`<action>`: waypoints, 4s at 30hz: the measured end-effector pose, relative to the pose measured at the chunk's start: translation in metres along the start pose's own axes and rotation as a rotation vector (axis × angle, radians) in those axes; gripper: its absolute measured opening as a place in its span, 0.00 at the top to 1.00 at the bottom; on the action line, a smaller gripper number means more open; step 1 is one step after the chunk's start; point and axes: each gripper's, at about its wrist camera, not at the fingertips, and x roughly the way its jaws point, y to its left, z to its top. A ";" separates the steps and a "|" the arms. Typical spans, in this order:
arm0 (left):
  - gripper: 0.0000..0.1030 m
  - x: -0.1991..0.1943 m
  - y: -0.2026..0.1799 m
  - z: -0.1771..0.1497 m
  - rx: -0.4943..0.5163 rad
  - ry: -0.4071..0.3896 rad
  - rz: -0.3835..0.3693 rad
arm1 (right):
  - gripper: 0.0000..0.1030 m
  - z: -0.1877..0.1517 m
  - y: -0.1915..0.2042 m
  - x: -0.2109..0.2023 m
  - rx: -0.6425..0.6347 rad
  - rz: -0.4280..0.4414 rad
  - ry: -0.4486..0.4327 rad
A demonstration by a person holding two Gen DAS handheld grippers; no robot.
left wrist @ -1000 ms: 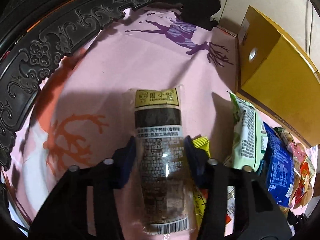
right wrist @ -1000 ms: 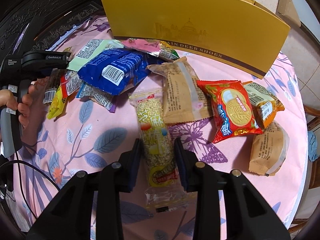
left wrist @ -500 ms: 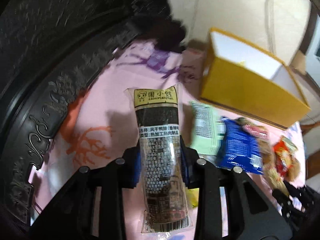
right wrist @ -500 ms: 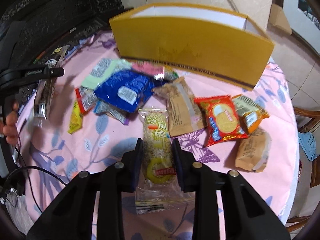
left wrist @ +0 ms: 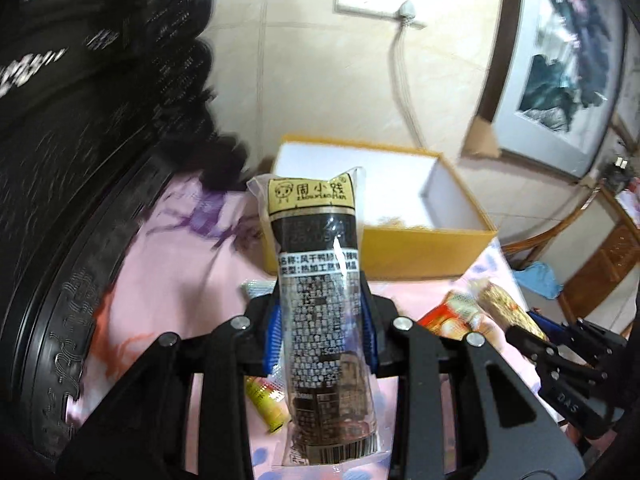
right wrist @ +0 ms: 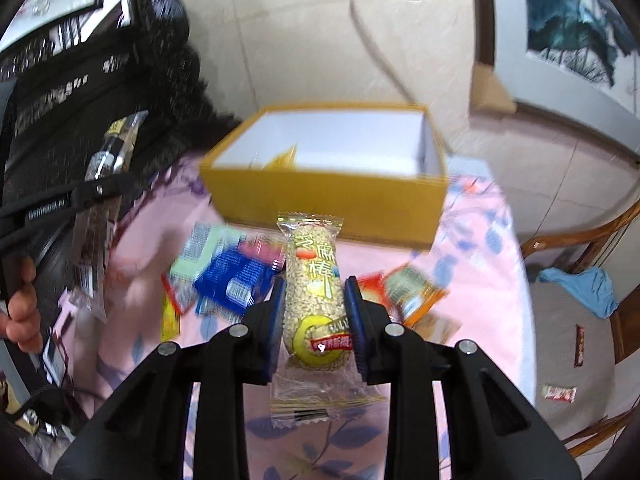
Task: Organize snacks
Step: 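Grasp the black snack tube with left tool while right tool grasps grain bar, then lower the black tube and grain bar into the yellow box, open both tools, then grasp the blue biscuit bag with left tool while right tool grasps red mooncake pack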
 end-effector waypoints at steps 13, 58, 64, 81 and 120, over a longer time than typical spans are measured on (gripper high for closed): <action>0.69 0.063 -0.038 0.038 -0.001 0.005 -0.048 | 0.71 0.066 -0.029 0.019 0.095 -0.045 -0.123; 0.43 0.188 0.002 0.094 -0.354 -0.095 0.021 | 0.64 0.129 -0.057 0.154 0.136 -0.025 -0.078; 0.41 0.178 -0.002 0.094 -0.321 -0.105 0.027 | 0.64 0.122 -0.055 0.136 0.162 -0.003 -0.088; 0.18 0.097 -0.005 0.010 -0.067 0.039 0.079 | 0.56 0.006 -0.075 0.089 0.185 0.012 0.168; 0.42 0.153 -0.038 -0.081 0.160 0.321 0.055 | 0.57 -0.061 -0.045 0.121 0.070 0.002 0.362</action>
